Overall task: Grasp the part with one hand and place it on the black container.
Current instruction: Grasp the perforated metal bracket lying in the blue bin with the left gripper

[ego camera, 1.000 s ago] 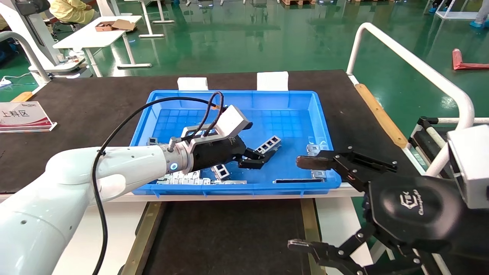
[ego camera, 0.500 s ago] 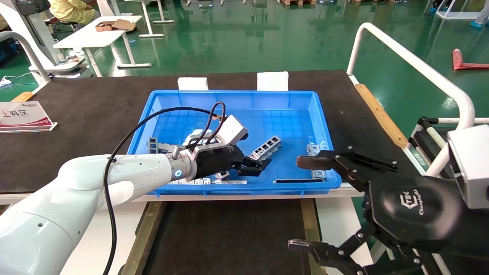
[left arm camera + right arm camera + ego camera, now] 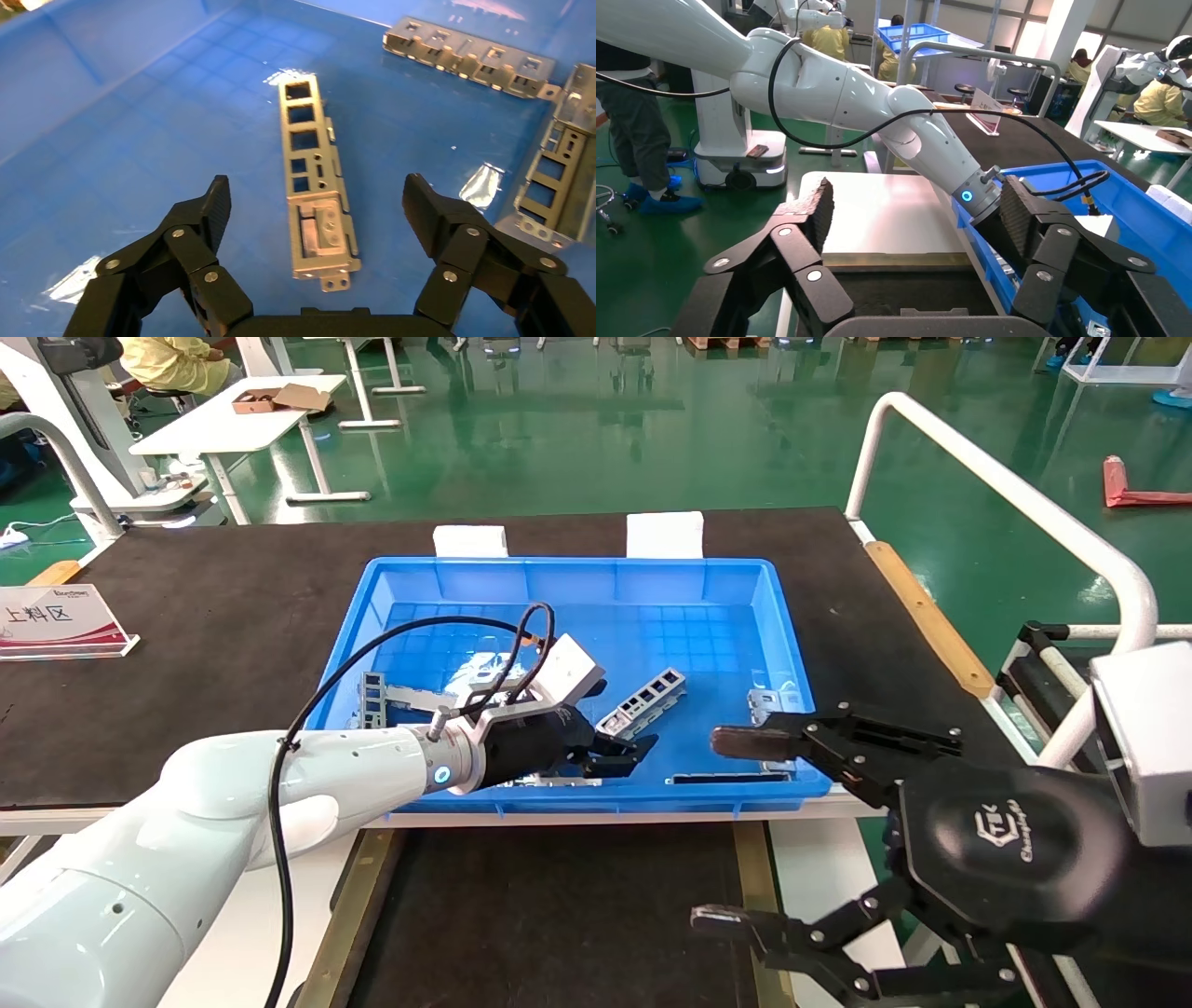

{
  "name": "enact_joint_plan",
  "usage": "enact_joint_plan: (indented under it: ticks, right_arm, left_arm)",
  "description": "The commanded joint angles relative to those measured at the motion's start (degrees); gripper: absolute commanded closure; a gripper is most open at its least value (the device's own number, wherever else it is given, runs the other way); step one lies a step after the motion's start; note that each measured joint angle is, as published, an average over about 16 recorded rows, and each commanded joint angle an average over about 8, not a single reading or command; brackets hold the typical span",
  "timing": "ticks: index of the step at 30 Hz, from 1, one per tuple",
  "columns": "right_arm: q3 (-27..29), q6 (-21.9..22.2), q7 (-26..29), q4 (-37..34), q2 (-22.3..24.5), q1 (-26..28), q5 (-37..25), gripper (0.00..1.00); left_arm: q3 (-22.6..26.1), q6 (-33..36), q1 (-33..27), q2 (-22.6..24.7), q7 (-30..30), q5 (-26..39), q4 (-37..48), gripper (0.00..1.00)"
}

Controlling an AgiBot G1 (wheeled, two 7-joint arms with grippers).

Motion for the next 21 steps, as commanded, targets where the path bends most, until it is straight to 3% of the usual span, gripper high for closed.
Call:
enact_joint_plan:
  ticks: [1,21]
  right_arm:
    - [0.0,0.0,0.0,0.0,0.0,0.0,0.0,1.0]
    - [0.0,0.0,0.0,0.0,0.0,0.0,0.0,1.0]
  left_arm:
    - [0.9,-0.3,0.1,0.0,-0.1,-0.7,-0.1,1.0]
    - [6.2,-1.4,-0.3,-0.2,0.8,-8.0,-0.2,1.0]
